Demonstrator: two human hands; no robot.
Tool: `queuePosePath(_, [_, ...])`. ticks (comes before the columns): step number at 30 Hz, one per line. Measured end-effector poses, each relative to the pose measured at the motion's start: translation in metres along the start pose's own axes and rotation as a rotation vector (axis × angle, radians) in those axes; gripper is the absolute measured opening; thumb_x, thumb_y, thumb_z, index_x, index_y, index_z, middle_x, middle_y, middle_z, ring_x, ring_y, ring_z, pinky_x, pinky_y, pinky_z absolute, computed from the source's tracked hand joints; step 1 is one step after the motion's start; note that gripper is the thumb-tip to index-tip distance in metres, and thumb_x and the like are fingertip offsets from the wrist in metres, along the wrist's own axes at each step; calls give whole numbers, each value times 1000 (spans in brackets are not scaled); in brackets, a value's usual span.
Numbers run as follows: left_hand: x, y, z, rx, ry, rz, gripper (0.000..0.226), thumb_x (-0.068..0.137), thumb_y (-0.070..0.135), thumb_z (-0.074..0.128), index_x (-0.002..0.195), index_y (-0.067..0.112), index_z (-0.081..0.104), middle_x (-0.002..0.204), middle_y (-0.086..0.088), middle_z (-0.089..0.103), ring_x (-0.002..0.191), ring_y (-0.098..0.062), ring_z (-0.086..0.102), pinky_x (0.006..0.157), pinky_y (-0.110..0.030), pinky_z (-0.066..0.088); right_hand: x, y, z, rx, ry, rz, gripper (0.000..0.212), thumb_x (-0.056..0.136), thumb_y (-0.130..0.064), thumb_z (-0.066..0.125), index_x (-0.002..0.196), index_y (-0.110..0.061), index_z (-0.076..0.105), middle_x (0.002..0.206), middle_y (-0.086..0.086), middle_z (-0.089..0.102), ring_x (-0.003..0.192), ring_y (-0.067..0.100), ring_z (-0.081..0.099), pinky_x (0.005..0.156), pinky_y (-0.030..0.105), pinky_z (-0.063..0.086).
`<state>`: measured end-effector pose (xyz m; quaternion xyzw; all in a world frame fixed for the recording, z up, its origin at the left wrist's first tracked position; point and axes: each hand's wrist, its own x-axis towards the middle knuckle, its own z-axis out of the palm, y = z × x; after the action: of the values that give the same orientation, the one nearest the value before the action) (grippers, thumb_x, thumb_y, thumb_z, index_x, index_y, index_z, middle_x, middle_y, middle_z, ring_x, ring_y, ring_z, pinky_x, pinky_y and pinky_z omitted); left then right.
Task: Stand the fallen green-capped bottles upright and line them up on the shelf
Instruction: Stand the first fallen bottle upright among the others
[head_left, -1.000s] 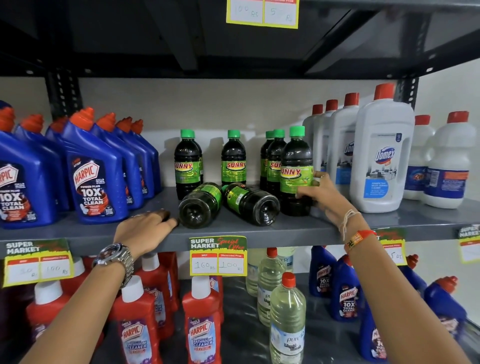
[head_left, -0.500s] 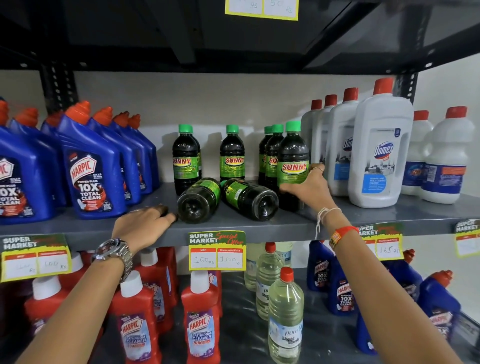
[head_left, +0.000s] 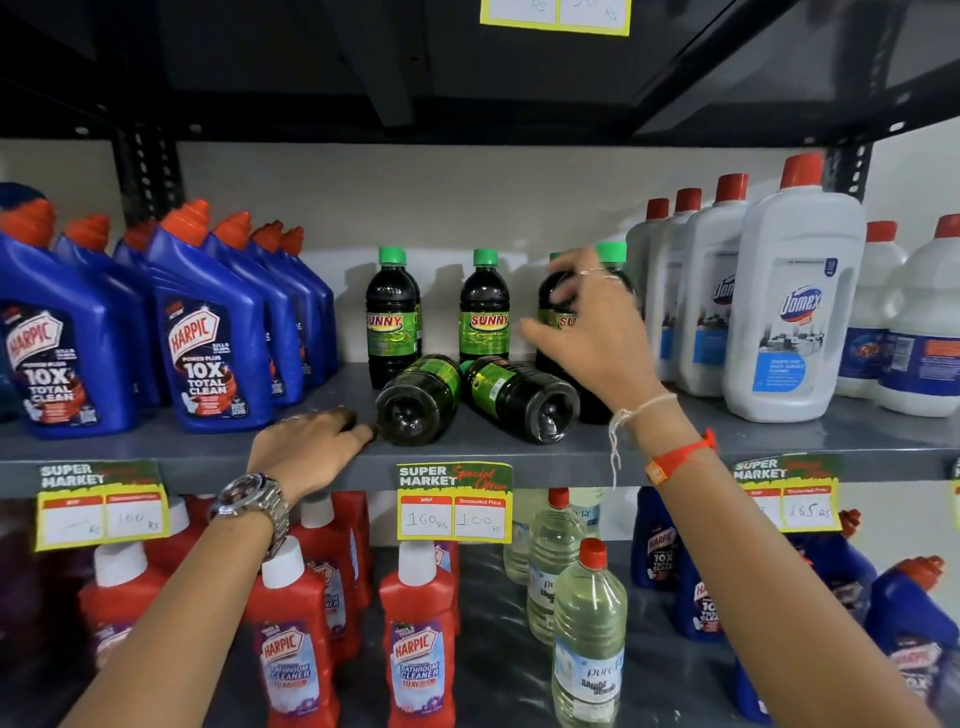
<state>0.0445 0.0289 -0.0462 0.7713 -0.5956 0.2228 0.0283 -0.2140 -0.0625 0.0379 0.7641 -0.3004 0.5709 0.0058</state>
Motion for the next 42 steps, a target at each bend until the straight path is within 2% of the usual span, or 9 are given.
queuePosePath(2, [1,0,-1,-62,4,-42,44,94,37,22,132,34,43,136,0,49,113,-22,52,65,-30,40,10,-9,12,-139,-358,-19,74,64,-50,67,124,-14,43,80,-6,54,84,22,55,72,32,45])
queuePosePath(5, [-1,-1,-1,-47,21,-16,42,95,36,21,132,36,41,136,0,49,115,-23,51,71,-32,45,21,-11,30,-335,-796,145,93,64,-50,70,137,-9,30,119,10,57,101,28,54,83,35,48])
queuePosePath(9, [-3,-4,-2,8,-3,65,41,95,31,24,134,34,39,138,-4,46,118,-27,49,80,-37,49,28,-11,46,-462,-956,235,78,57,-53,73,119,-11,51,117,8,61,96,25,57,85,35,50])
queuePosePath(12, [-1,-4,0,-69,1,8,44,94,36,19,129,31,45,127,-3,55,104,-23,56,65,-30,44,23,-7,50,-488,-883,264,69,48,-58,73,100,-16,58,102,2,65,89,23,59,79,30,48])
queuePosePath(17, [-1,-3,0,-178,42,-66,44,92,42,20,119,28,52,82,5,51,62,-6,44,47,-25,26,17,7,45,-339,-633,363,87,41,-61,74,114,-17,53,109,4,63,101,28,59,88,37,49])
queuePosePath(26, [1,-3,3,-204,65,-88,45,90,47,21,119,31,52,104,1,64,78,-14,53,48,-25,26,12,4,46,107,-19,299,90,45,-44,79,125,-19,46,113,5,64,105,23,59,79,24,39])
queuePosePath(31, [3,-4,6,-216,80,-105,48,89,50,22,121,29,52,114,0,64,95,-19,59,50,-25,29,-5,2,54,340,37,309,90,40,-41,75,119,-23,36,110,-1,60,101,18,60,89,39,50])
queuePosePath(37, [4,-4,8,-257,90,-133,47,89,52,24,116,28,53,100,1,65,77,-14,53,50,-25,30,-19,10,63,452,-21,305,91,48,-32,79,123,-14,32,112,0,54,106,16,54,95,32,44])
queuePosePath(42, [5,-6,10,-219,97,-94,52,86,52,19,122,31,50,111,0,64,94,-19,59,54,-26,33,-19,9,62,140,-40,280,110,47,-49,83,132,-6,28,132,16,41,125,29,40,104,36,36])
